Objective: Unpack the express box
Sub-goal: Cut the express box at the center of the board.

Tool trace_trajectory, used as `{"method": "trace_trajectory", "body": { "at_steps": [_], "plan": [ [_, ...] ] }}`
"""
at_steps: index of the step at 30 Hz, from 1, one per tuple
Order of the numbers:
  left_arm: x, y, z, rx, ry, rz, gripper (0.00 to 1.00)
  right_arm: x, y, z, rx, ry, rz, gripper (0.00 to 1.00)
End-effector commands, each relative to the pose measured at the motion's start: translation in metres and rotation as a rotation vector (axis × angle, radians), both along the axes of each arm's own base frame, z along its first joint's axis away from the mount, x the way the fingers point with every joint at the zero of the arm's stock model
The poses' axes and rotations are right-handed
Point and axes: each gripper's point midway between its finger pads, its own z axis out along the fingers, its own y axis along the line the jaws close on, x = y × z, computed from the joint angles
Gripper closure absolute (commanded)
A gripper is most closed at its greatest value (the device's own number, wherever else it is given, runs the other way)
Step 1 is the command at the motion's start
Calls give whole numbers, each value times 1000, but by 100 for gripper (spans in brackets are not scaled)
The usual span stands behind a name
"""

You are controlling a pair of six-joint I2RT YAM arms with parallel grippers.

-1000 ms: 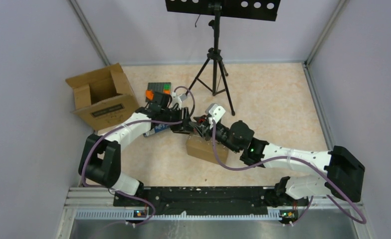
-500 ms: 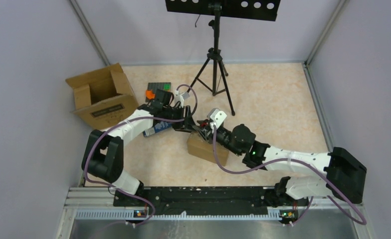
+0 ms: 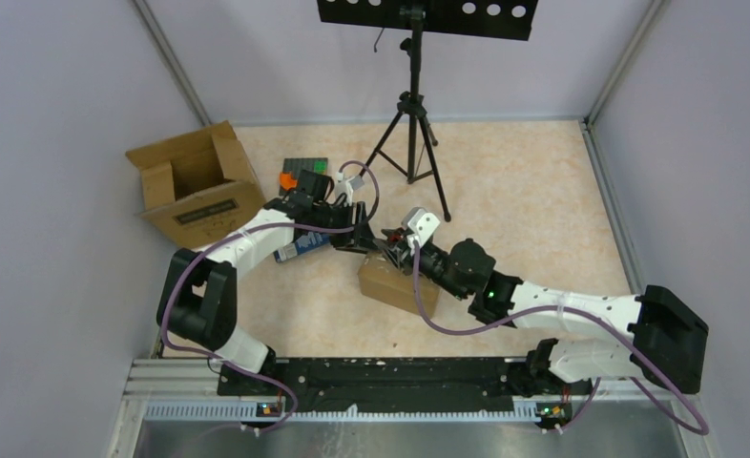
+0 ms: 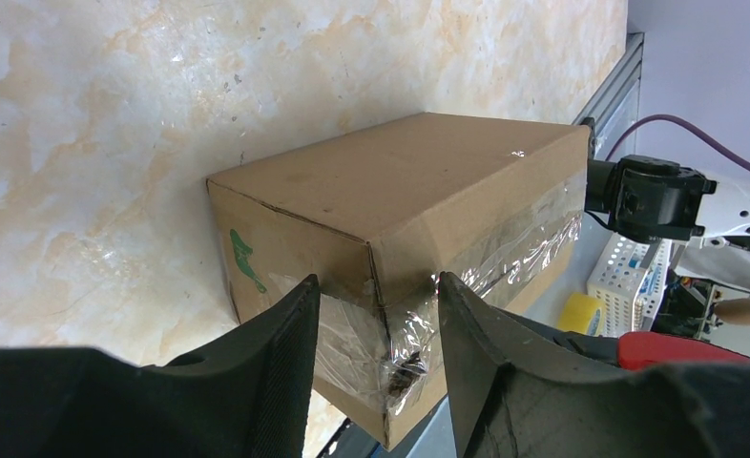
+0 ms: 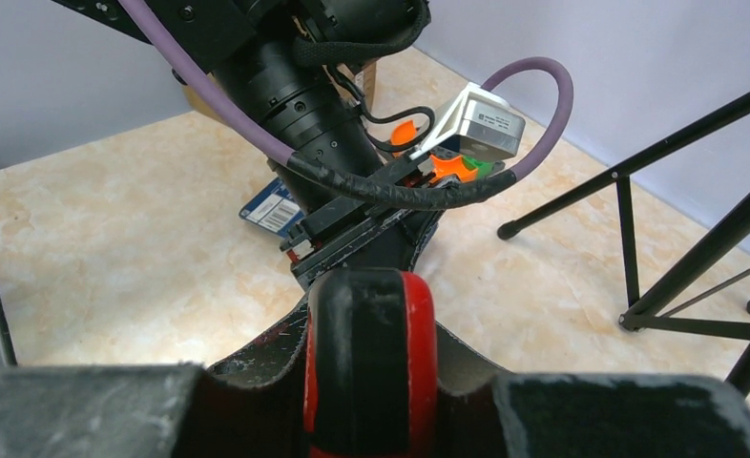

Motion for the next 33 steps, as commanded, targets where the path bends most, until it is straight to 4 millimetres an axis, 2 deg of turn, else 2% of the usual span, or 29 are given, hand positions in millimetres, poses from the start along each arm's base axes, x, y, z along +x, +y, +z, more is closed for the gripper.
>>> {"method": "trace_trajectory", "body": {
  "at_steps": [1, 13, 22, 33],
  "plan": [
    [7, -4, 12, -17, -49, -22, 48, 0, -3, 14, 46, -12, 1, 100],
    [12, -5, 10, -11, -50, -13, 48, -5, 4, -3, 49, 76, 31, 100],
    [22, -9, 7, -4, -43, -11, 48, 1, 2, -20, 50, 142, -19, 100],
    [35, -17, 7, -20, -38, -26, 49, 14, 2, -16, 120, 155, -128, 100]
  ]
}}
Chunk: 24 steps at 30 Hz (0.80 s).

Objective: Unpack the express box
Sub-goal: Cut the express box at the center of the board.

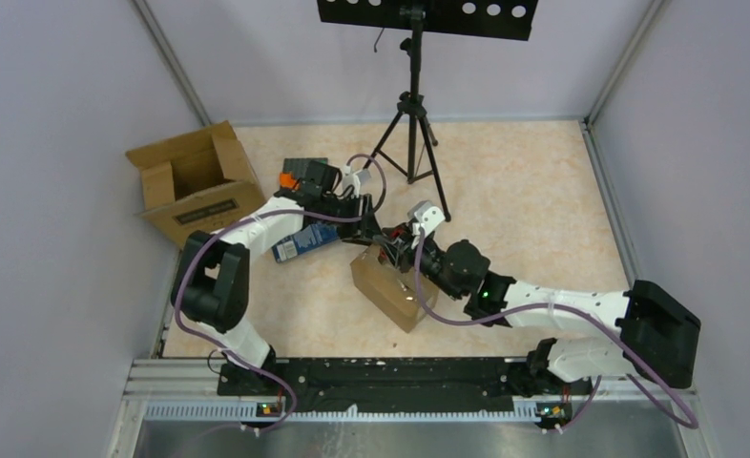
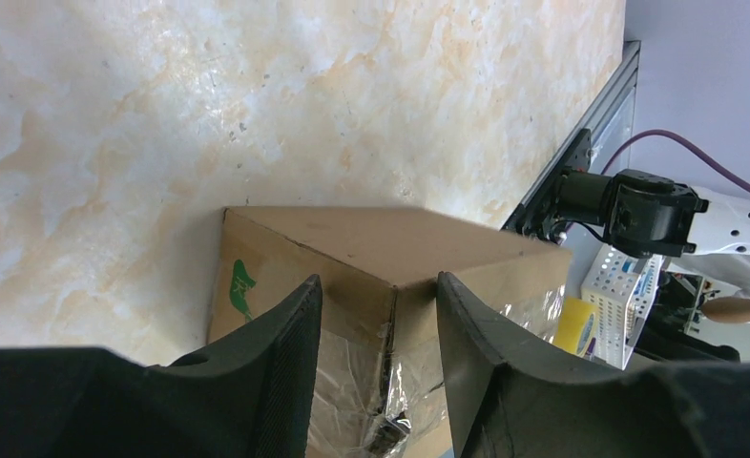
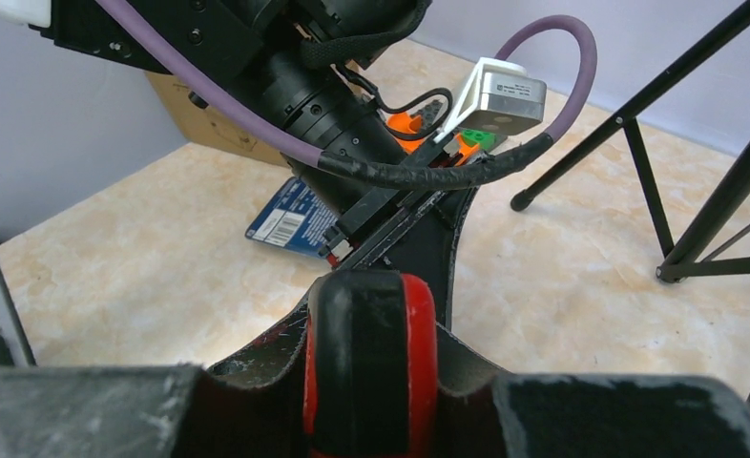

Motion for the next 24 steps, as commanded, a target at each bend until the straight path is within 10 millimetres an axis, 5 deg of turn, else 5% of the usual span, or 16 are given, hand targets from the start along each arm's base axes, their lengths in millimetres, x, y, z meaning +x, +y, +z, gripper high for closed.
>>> {"method": "trace_trajectory", "body": {
  "at_steps": [1, 12, 18, 24],
  "plan": [
    [14, -7, 12, -20, -61, -17, 49, 8, 2, -4, 20, 24, -78, 100],
    [32, 30, 41, 166, -158, 158, 42, 12, -4, -9, 11, 34, -135, 100],
    [10, 54, 38, 275, -150, 176, 37, 12, -4, -7, 18, 22, -137, 100],
    [-8, 39, 27, 179, -129, 109, 28, 13, -1, -5, 15, 3, -135, 100]
  ]
}}
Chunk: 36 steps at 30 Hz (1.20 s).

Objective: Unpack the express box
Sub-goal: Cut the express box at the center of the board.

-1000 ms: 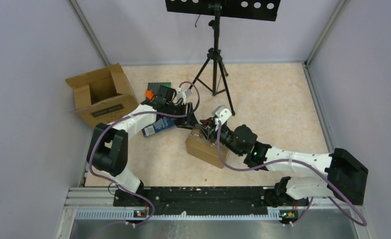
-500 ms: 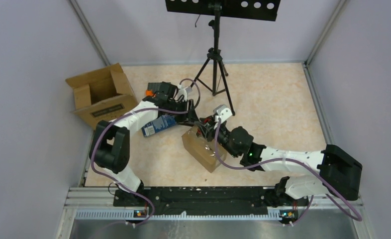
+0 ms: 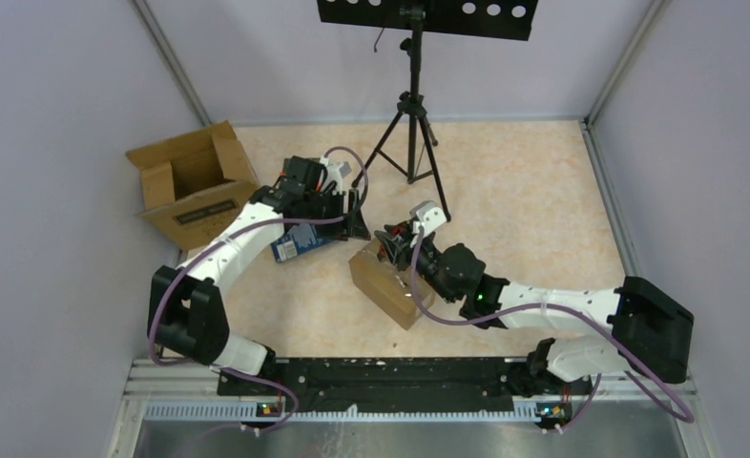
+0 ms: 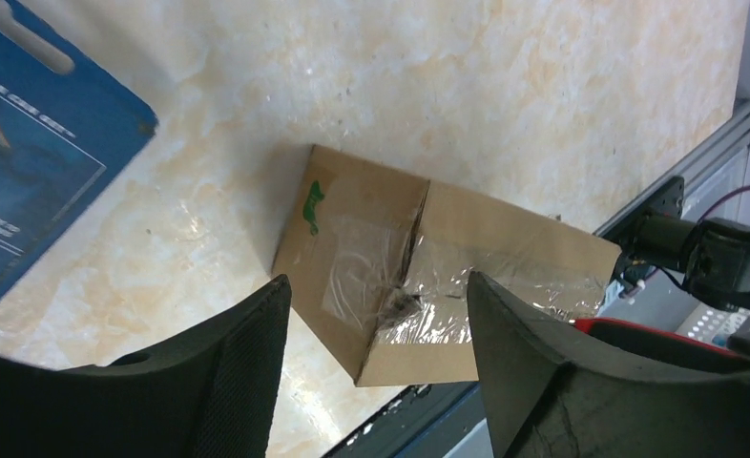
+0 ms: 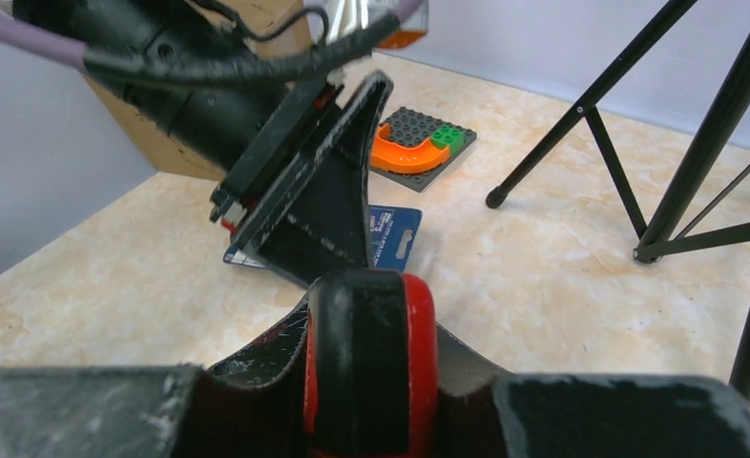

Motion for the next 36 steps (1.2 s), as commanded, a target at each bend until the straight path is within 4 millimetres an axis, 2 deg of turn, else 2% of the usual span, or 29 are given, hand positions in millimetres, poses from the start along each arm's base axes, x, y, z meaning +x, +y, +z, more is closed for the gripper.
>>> {"method": "trace_trajectory", "body": {
  "at_steps": [1, 8, 14, 20, 23, 30, 36],
  "plan": [
    [-15, -8, -13, -43, 27, -51, 28, 2, 2, -4, -41, -18, -17, 100],
    [-18, -17, -29, -100, 65, -55, 30, 1, 2, -5, -59, -35, -9, 100],
    [-23, -6, -49, -41, 109, 7, 35, -4, 6, -10, -111, -60, 27, 100],
    [-29, 0, -64, -9, 126, 7, 36, -9, 7, -15, -183, -95, 54, 100],
    [-30, 2, -68, 5, 127, 4, 37, -11, 8, -14, -197, -104, 59, 100],
    [-31, 5, -72, 18, 128, 3, 38, -15, 3, 7, -165, -123, 60, 100],
    [-31, 3, -71, 12, 125, -1, 38, -16, 1, 5, -170, -114, 60, 100]
  ]
}}
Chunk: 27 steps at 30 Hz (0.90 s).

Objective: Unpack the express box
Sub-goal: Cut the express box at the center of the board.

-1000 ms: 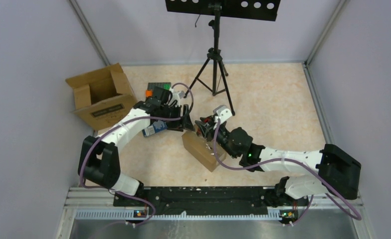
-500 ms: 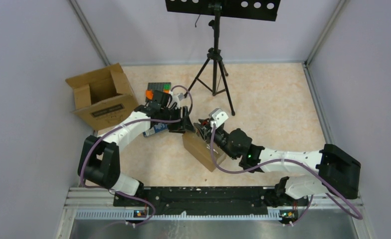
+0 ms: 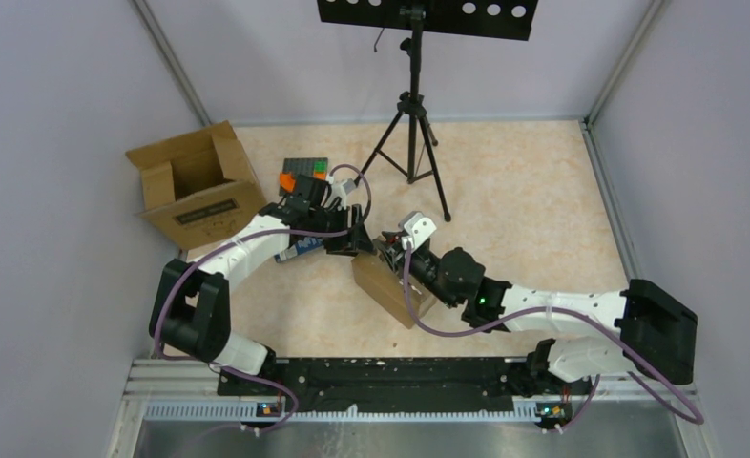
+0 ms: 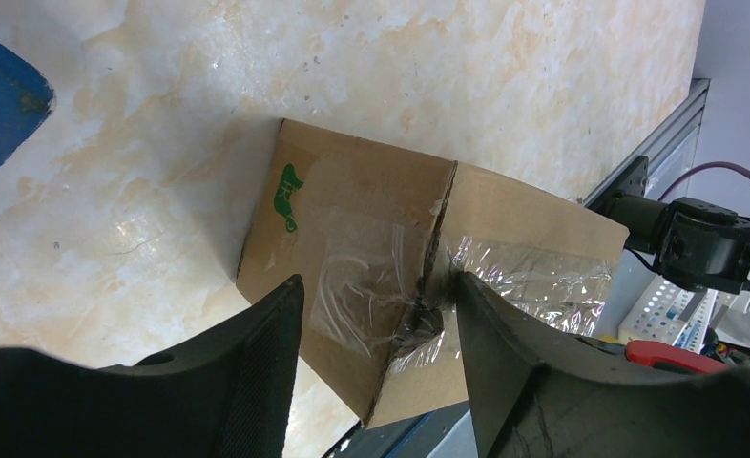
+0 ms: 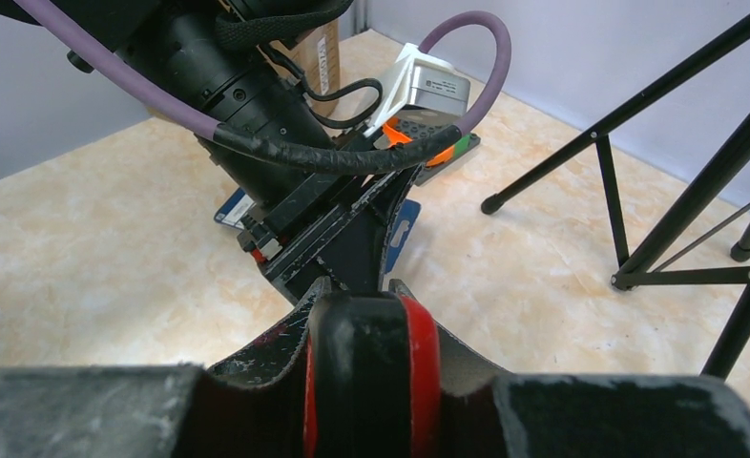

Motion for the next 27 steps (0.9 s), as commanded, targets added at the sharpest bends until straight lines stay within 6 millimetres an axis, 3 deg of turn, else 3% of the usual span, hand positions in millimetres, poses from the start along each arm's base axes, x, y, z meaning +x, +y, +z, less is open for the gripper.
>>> {"method": "trace_trajectory", "body": {
  "at_steps": [1, 9, 19, 27],
  "plan": [
    [-4, 17, -26, 107, 15, 17, 38, -2, -4, 7, -22, -12, -6, 100],
    [-4, 16, -28, 104, 17, 12, 38, -4, -1, 5, -22, 1, 11, 100],
    [0, 15, -28, 104, 14, 15, 38, -11, -7, -36, -99, 64, 24, 100],
    [3, 18, -30, 111, 19, 34, 38, -18, -8, -55, -140, 108, 47, 100]
  ]
}}
